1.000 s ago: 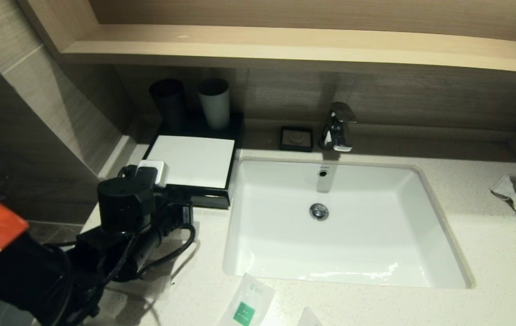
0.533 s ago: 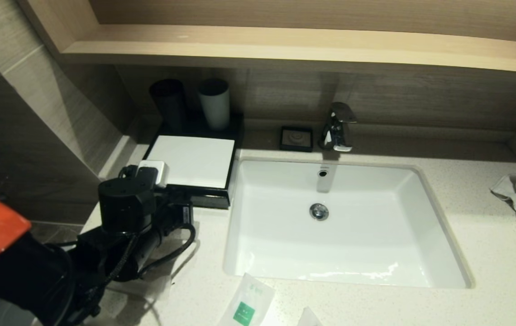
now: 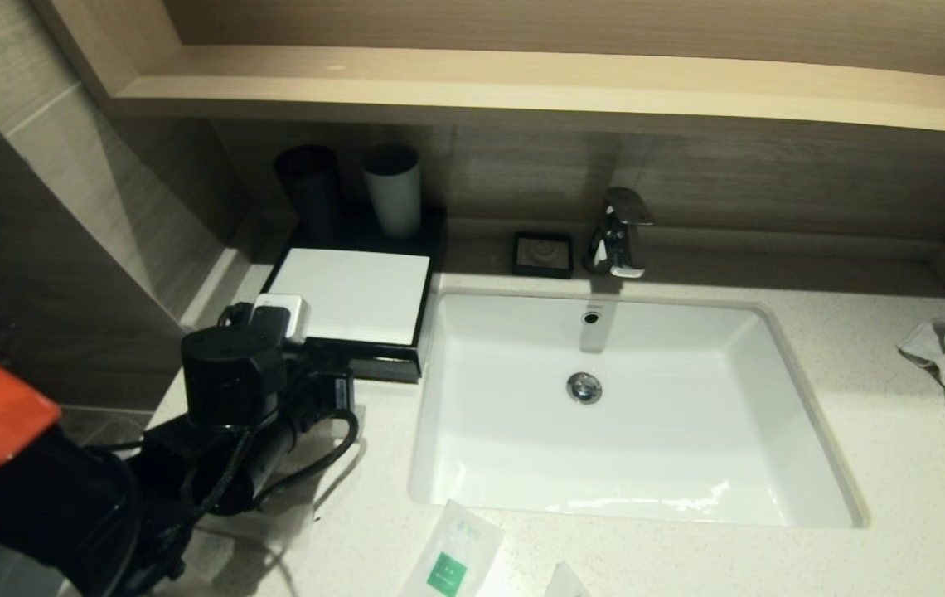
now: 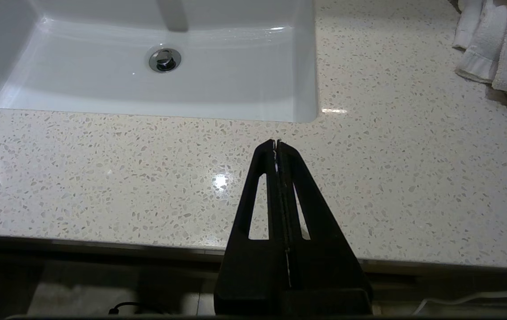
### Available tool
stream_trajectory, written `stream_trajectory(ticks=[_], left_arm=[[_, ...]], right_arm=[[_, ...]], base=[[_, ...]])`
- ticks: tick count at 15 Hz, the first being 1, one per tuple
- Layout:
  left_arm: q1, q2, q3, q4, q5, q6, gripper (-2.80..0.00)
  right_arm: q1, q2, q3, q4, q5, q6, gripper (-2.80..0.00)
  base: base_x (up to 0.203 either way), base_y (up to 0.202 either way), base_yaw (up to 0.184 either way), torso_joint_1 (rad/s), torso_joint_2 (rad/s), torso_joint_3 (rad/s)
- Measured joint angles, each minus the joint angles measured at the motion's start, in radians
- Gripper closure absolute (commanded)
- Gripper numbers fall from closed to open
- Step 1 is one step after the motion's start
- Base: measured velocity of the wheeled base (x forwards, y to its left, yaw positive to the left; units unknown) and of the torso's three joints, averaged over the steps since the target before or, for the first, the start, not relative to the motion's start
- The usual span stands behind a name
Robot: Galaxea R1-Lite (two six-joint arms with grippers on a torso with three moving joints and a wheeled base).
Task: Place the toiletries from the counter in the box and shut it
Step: Open the drawer
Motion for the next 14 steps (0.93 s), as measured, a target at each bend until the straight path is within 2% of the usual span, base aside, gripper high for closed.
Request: stream_trajectory(ticks=[14], left_arm=[[-0.002,-0.023,0.050,0.004,0.000,0.002,0.00]], right_arm=[[0.000,0.000,0.000,0.000,0.000,0.000,0.00]], base=[[0.000,0.000,0.000,0.000,0.00,0.000]])
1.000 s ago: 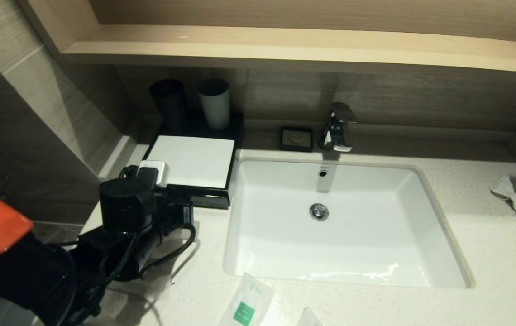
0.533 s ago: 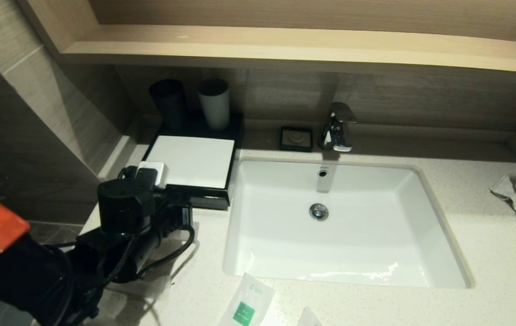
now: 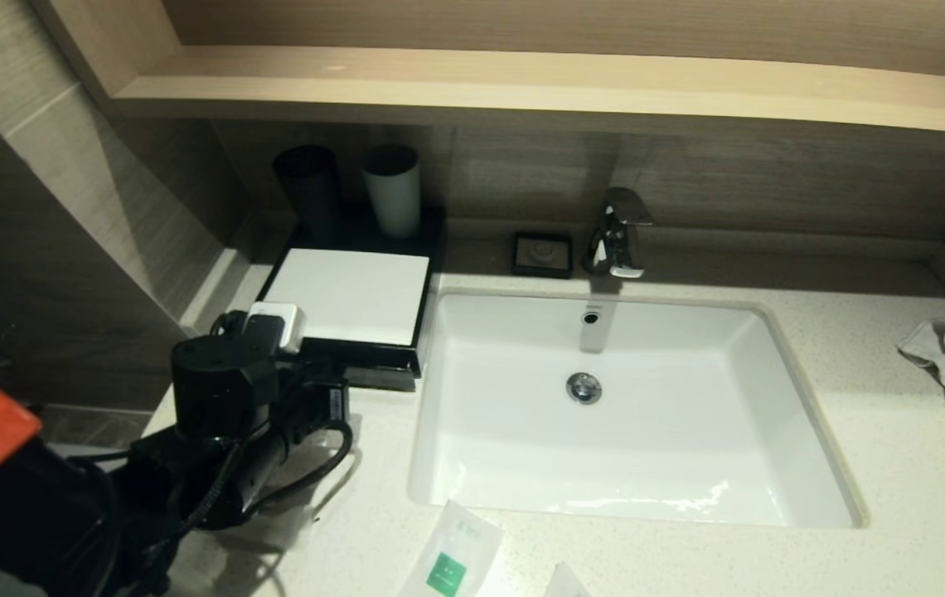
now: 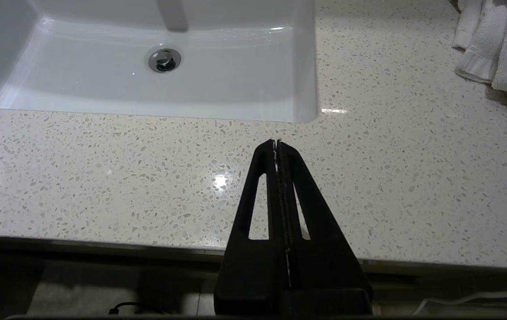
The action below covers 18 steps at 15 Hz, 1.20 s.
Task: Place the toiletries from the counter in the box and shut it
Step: Open the drawer
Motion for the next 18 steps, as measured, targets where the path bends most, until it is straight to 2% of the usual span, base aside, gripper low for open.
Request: stream_trajectory(ticks=[18], left_arm=[[-0.006,-0.078,0.124,0.000,0.004,-0.001,0.00]], right_arm=[[0.000,0.000,0.000,0.000,0.000,0.000,0.00]], base=[[0.000,0.000,0.000,0.000,0.00,0.000]])
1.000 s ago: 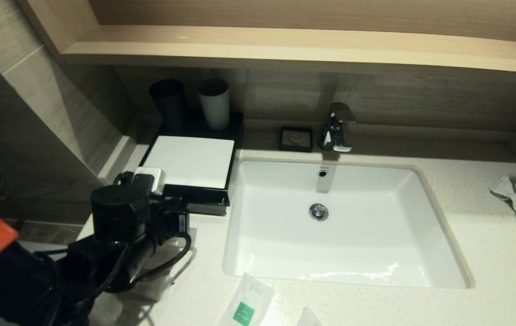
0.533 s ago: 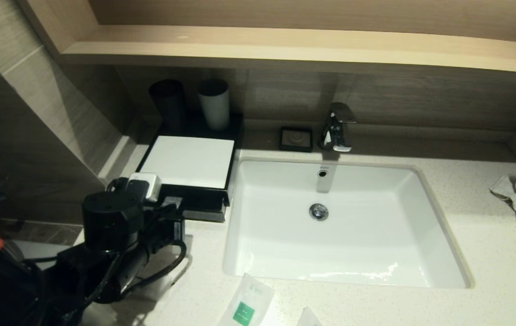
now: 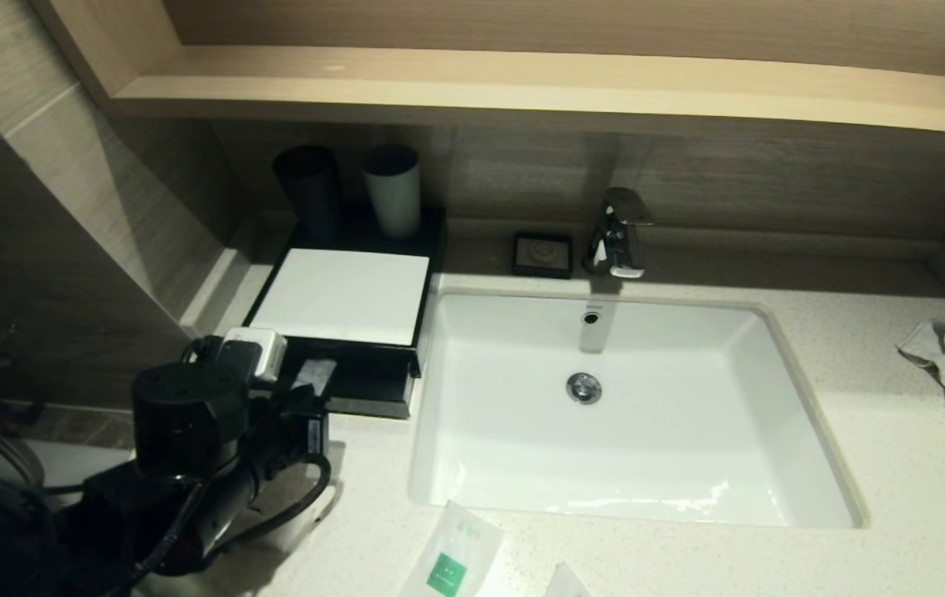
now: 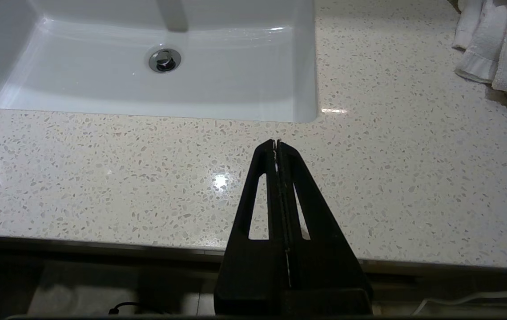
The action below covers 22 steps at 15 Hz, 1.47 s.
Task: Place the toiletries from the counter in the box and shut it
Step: Open the drawer
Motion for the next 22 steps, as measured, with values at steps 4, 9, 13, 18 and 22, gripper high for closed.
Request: stream_trajectory(ticks=[4,9,13,18,22], left_arm=[[-0.006,-0.016,0.029,-0.003,0.000,-0.002,0.00],[-0.013,-0.043,0.069,-0.002,0.000,-0.001,0.00],[-0.028,-0.070,0.107,-0.001,0.002,-0.002,0.00],[-0.036,-0.101,0.152,-0.002,0.003,-0.003,0.00],[-0.037,-0.129,0.191,-0.002,0.004,-0.005,0.00]], right_arm=[[0.000,0.000,0.000,0.000,0.000,-0.001,0.00],[0.000,0.000,0.000,0.000,0.000,0.000,0.00],[0.000,0.000,0.000,0.000,0.000,0.000,0.00],[0.000,0.000,0.000,0.000,0.000,0.000,0.00],[0.000,0.000,0.000,0.000,0.000,0.000,0.00]], base=[[0.000,0.000,0.000,0.000,0.00,0.000],[0.000,0.000,0.000,0.000,0.00,0.000],[0.000,0.000,0.000,0.000,0.00,0.000],[0.000,0.000,0.000,0.000,0.00,0.000],[0.000,0.000,0.000,0.000,0.00,0.000]])
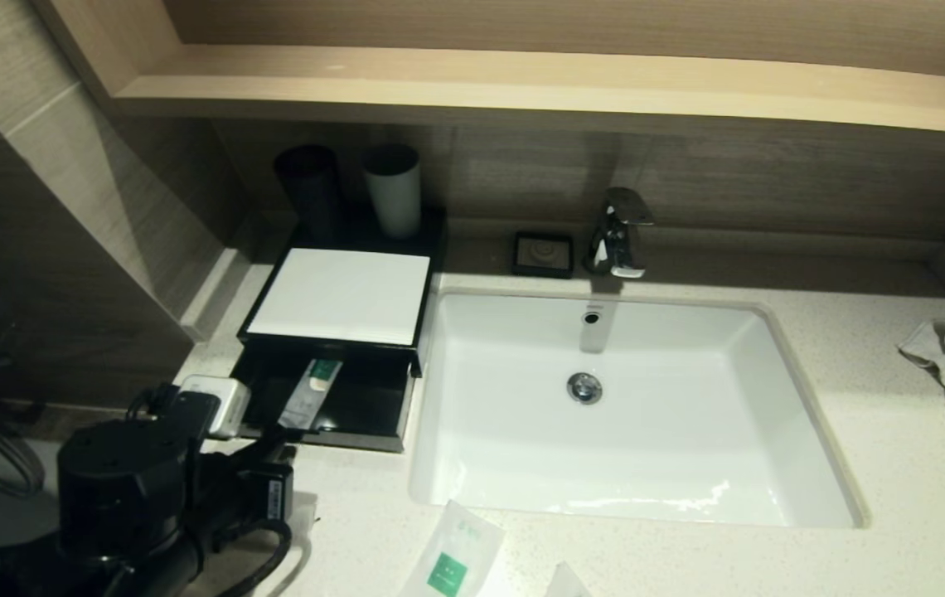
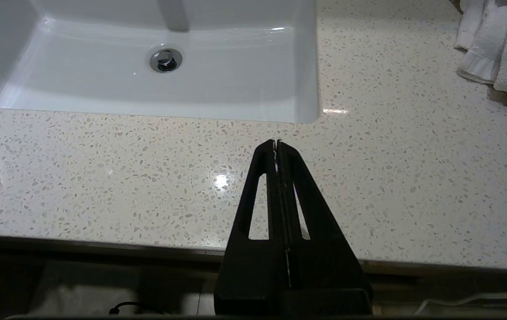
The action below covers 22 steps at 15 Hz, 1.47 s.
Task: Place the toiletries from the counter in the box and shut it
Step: Open the drawer
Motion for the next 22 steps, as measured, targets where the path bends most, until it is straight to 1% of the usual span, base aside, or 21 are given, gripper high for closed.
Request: stream_trajectory(ticks=[4,9,11,14,22], left_arm=[[-0.004,-0.033,0.027,-0.001,-0.001,0.000,0.00],[-0.006,-0.099,0.031,0.014,0.004,0.001,0.00],[-0.005,-0.127,0.014,0.053,0.005,0.002,0.00],[-0.004,-0.137,-0.048,0.099,0.005,0.003,0.00],[-0.005,-0.123,-0.325,0.478,-0.001,0.002,0.00]], right_arm=[[0.000,0.000,0.000,0.000,0.000,0.000,0.00],[0.000,0.000,0.000,0.000,0.000,0.000,0.00],[0.000,0.000,0.000,0.000,0.000,0.000,0.00],[0.000,0.000,0.000,0.000,0.000,0.000,0.00],[0.000,0.000,0.000,0.000,0.000,0.000,0.00]], base=[[0.000,0.000,0.000,0.000,0.00,0.000],[0.000,0.000,0.000,0.000,0.00,0.000],[0.000,0.000,0.000,0.000,0.00,0.000],[0.000,0.000,0.000,0.000,0.00,0.000],[0.000,0.000,0.000,0.000,0.00,0.000]])
